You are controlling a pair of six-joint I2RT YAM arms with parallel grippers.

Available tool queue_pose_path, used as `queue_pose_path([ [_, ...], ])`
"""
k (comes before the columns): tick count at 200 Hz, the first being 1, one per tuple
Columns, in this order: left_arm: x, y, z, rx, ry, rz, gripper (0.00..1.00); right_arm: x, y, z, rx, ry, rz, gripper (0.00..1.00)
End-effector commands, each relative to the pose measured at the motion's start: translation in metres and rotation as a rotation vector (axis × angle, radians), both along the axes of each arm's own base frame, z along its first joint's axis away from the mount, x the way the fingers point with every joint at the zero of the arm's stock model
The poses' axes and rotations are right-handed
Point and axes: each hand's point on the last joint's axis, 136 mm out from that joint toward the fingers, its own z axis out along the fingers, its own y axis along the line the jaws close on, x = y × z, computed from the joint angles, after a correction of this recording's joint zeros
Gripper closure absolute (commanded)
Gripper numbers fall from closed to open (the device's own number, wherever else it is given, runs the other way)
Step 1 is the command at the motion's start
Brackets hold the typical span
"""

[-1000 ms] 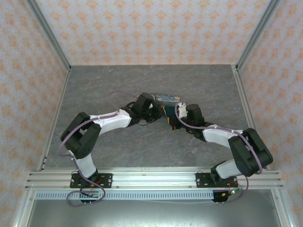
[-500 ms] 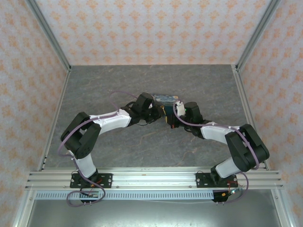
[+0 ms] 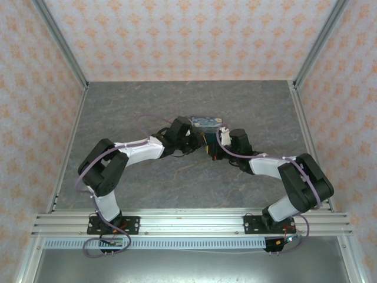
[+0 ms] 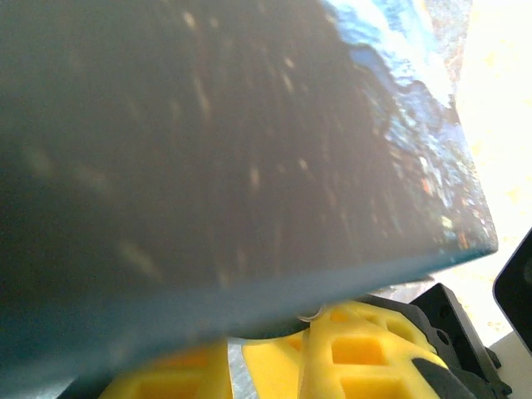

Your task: Unlock a padlock with a key

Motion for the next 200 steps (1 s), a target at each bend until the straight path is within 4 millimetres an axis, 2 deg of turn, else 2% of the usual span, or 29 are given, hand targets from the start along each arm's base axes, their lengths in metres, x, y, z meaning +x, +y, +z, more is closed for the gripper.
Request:
queue_pose_path([
  [1, -0.021, -0.012, -0.025, -0.005, 0.062, -0.057, 0.76, 0.014, 0.008, 0.019, 0.076, -0.077, -0.042, 1.0],
  [61, -0.019, -0.005, -0.036, 0.001, 0.068, -0.016, 0.65, 0.007, 0.002, -0.006, 0.06, 0.01, -0.086, 1.0],
  [134, -0.013, 0.024, -0.011, -0.065, 0.007, 0.102, 0.41, -0.005, -0.001, -0.02, 0.053, 0.113, -0.098, 1.0],
  [163, -0.009, 0.027, -0.01, -0.128, 0.006, 0.16, 0.4, -0.009, 0.004, -0.018, 0.093, 0.162, -0.098, 1.0],
  [200, -0.004, 0.023, -0.015, -0.202, 0.032, 0.212, 0.45, -0.009, 0.01, -0.013, 0.158, 0.221, -0.137, 1.0],
])
